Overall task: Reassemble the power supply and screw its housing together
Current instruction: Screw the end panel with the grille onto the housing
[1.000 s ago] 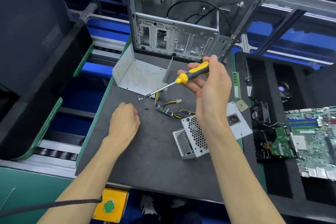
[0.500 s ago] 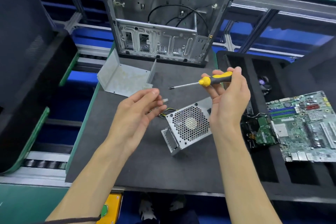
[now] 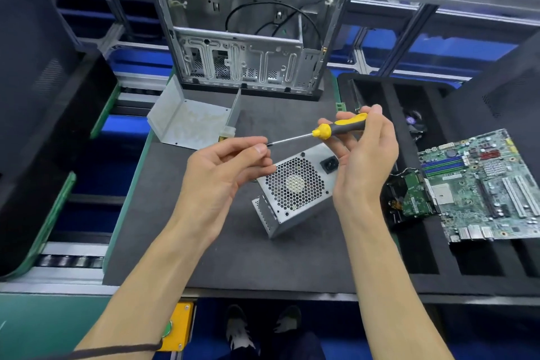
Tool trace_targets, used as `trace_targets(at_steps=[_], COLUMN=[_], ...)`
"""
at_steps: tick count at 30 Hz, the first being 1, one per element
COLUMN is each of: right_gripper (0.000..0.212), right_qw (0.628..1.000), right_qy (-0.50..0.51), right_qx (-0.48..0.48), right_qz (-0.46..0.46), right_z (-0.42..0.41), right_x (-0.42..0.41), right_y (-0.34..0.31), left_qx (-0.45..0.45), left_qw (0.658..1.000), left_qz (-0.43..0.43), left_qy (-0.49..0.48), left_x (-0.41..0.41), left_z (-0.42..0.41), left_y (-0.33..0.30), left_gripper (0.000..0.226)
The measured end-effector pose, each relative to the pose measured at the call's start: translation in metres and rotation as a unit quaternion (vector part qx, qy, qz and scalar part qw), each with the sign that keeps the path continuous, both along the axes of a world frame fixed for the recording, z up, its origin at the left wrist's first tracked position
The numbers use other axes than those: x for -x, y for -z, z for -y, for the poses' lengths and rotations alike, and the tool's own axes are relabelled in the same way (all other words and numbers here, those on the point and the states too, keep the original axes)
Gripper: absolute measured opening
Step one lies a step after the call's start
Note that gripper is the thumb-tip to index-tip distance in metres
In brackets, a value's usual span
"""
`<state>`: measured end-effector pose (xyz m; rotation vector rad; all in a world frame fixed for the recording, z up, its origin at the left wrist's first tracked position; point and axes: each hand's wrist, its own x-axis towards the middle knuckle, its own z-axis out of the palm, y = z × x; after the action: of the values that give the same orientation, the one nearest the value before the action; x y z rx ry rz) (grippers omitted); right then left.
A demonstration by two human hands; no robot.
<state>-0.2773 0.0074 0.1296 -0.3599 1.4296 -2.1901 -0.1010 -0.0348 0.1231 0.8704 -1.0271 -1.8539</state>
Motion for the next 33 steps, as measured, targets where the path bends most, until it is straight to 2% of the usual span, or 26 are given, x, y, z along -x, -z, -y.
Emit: trace_targets(at_steps=[6,11,13,15,18,21,23,26,33], right_gripper=[0.021,0.02,0.021,0.027,0.035,0.028,0.026,0.024,0.026], right_qw=[1.0,1.0,0.998,0.988,0.942,0.891,0.872,0.871,0.859], right_qy=[0.011,0.004,-0.018,-0.055,-0.11,-0.133,-0.132,-0.123,-0.117], right_qx=[0.006,0.021,0.041,0.072,0.129,0.194,0.219,0.226,0.248], right_qz=[-0.017,-0.008,0.034,0.122,0.289,0.389,0.418,0.418,0.432], right_z=[-0.007,-0.011,-0.012,-0.012,-0.013,-0.017,-0.021,-0.024,-0.027], right_x=[0.002,0.004,0.005,0.004,0.002,0.005,0.007,0.008,0.01], right_y=[0.0,0.001,0.001,0.001,0.001,0.001,0.001,-0.002,-0.011], left_qx=[0.145,0.181,0.186,0.198,0.209,0.188,0.16,0.136,0.168], left_qw=[0.979,0.968,0.967,0.964,0.961,0.967,0.975,0.98,0.972], left_qz=[0.131,0.161,0.162,0.165,0.171,0.165,0.151,0.144,0.164], left_qy=[-0.05,-0.065,-0.063,-0.059,-0.054,-0.047,-0.037,-0.014,0.012], left_x=[0.004,0.007,0.008,0.009,0.011,0.012,0.012,0.014,0.015], left_z=[-0.005,-0.008,-0.008,-0.009,-0.011,-0.013,-0.015,-0.019,-0.022], left_y=[0.003,0.001,0.0,-0.001,-0.002,-0.003,-0.003,-0.004,-0.012], left_gripper=[0.012,0.014,0.015,0.015,0.016,0.019,0.018,0.017,0.023])
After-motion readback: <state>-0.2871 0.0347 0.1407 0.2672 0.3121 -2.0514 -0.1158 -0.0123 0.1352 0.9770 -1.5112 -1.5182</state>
